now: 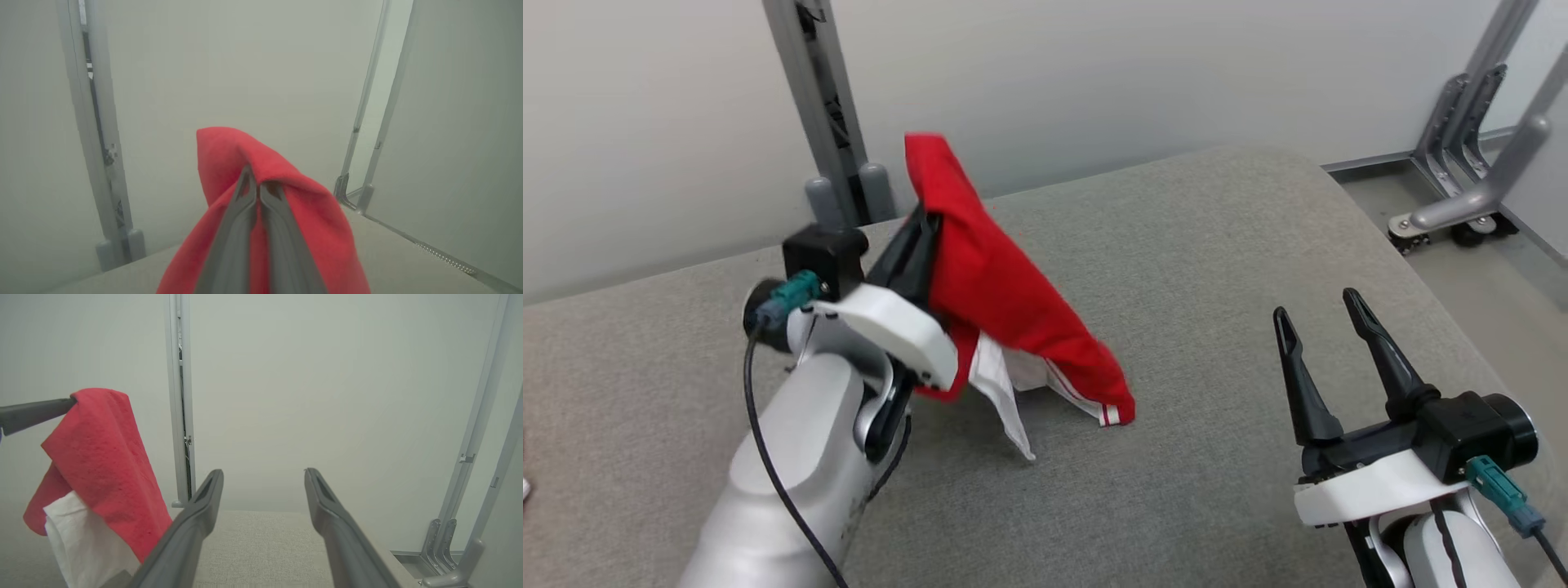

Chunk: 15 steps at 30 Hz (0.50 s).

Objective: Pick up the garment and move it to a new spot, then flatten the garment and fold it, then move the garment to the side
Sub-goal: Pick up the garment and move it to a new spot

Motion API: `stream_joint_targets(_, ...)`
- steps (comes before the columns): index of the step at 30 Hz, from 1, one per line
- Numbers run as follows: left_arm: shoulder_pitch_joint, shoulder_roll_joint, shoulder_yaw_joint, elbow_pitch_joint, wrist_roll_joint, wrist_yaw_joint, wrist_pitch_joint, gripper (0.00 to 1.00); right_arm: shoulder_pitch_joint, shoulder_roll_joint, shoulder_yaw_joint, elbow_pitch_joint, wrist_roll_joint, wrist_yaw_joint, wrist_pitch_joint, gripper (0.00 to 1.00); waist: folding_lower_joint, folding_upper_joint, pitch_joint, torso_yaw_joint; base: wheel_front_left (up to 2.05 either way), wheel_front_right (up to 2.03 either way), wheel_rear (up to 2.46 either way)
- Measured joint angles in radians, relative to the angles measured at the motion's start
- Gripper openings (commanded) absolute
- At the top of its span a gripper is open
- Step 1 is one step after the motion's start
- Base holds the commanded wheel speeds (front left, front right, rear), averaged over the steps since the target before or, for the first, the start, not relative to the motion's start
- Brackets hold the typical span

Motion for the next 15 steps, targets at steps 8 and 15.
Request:
stream_joint_targets(8,0.035,0.065,-0.071,0.267,0.075,0.029,0.032,0.26,0.01,0.002,0.003,0.005,0.018,0.0,0.0,1.0,0.0,0.0,0.017,-0.023,0.0,0.0,0.0)
stream_joint_targets(15,0.032,0.095,-0.063,0.426,0.088,0.112,0.025,1.0,0.011,0.002,0.011,0.02,0.018,0.0,0.0,1.0,0.0,0.0,0.008,0.02,0.0,0.0,0.0)
